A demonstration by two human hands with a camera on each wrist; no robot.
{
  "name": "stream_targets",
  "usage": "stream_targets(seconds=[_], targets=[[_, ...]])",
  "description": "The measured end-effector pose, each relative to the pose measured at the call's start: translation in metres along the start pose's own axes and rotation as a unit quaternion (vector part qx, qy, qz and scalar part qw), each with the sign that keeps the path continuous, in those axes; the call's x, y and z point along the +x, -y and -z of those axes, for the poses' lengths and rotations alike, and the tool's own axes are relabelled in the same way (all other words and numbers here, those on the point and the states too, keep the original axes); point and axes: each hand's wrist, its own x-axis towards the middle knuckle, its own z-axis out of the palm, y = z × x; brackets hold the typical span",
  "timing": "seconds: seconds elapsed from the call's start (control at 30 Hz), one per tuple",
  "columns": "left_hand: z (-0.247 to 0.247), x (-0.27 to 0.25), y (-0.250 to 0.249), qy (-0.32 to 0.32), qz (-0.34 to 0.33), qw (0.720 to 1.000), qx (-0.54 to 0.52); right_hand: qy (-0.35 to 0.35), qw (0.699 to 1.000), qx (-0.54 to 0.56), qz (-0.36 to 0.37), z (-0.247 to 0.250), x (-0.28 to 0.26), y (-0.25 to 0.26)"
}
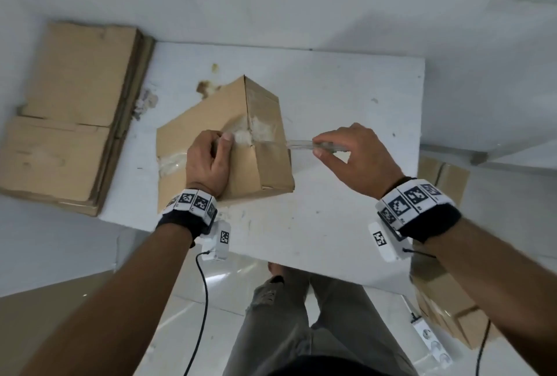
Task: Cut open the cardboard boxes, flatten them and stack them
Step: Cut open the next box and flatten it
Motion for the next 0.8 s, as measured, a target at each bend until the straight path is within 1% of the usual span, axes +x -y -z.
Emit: stream_targets(seconds=[0.1, 0.17, 0.27, 0.33, 0.4, 0.53, 0.6, 0.7, 0.8], targets=[[0.016, 0.003, 0.004, -0.006, 0.007, 1.000, 0.005, 0.016, 0.996, -0.043, 0.073, 0.004, 0.016, 0.012], [0.018, 0.003, 0.006, -0.006, 0.014, 1.000, 0.004, 0.020, 0.992, -0.066, 0.102, 0.007, 0.022, 0.017], [0.010, 0.001, 0.003, -0.009, 0.011, 1.000, -0.003, 0.021, 0.988, -0.095, 0.122, 0.011, 0.024, 0.016], [-0.001, -0.002, 0.002, 0.001, 0.009, 1.000, -0.006, 0.027, 0.985, -0.121, 0.123, 0.009, 0.020, 0.010], [-0.017, -0.009, 0.000, 0.030, 0.006, 1.000, -0.003, 0.039, 0.983, -0.145, 0.110, 0.002, 0.012, 0.000], [-0.061, -0.028, 0.009, 0.110, -0.027, 0.992, 0.060, 0.081, 0.971, -0.224, 0.029, -0.027, -0.013, -0.028], [-0.080, -0.037, 0.020, 0.134, -0.036, 0.986, 0.087, 0.071, 0.963, -0.259, 0.005, -0.042, -0.028, -0.046], [-0.096, -0.042, 0.033, 0.127, -0.042, 0.986, 0.103, 0.032, 0.954, -0.299, -0.008, -0.061, -0.035, -0.063], [-0.100, -0.038, 0.032, 0.097, -0.017, 0.991, 0.089, -0.006, 0.950, -0.311, -0.038, -0.081, -0.026, -0.063]])
